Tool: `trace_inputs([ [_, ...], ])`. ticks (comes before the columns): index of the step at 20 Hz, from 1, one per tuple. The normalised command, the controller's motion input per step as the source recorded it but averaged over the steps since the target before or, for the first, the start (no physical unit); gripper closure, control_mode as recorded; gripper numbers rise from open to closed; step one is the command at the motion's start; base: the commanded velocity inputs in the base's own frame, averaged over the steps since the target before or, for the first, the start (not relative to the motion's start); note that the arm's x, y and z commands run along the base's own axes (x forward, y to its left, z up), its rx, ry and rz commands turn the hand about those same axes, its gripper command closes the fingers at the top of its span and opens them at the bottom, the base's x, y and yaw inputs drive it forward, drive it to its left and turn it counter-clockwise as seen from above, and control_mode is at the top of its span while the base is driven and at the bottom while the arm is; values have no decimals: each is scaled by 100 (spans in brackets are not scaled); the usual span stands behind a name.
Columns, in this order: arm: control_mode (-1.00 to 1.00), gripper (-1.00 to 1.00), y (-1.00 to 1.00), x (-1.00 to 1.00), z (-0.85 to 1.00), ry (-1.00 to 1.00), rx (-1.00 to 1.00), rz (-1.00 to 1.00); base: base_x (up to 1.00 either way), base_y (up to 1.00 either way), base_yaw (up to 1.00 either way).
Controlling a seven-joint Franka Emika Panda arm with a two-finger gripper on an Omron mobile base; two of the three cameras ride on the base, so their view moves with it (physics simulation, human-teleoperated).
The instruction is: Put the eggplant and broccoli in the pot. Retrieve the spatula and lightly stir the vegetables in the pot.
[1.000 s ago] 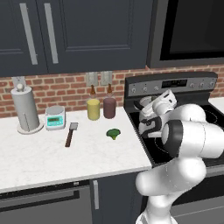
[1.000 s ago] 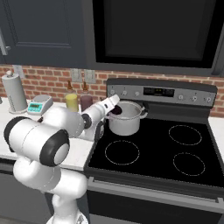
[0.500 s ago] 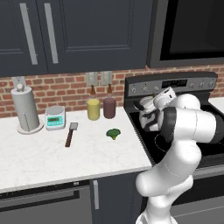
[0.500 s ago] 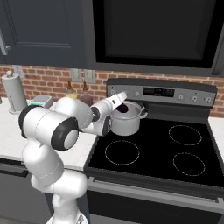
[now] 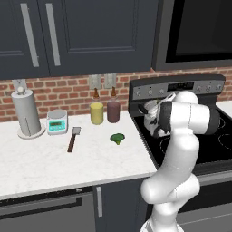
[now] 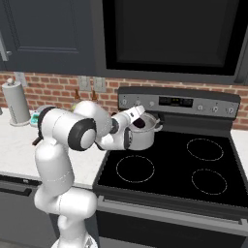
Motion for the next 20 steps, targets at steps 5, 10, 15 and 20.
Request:
trace_inputs([
  [5, -100, 100, -9, 31, -21, 0, 3, 8, 0, 0, 0],
  [10, -100, 100, -10, 12, -15, 0, 5, 8, 0, 0, 0],
  [15, -100, -100, -16, -4, -2, 1, 5, 2, 0, 0, 0],
  [20, -100, -100, -22, -20, 0, 0, 3, 0, 0, 0, 0],
])
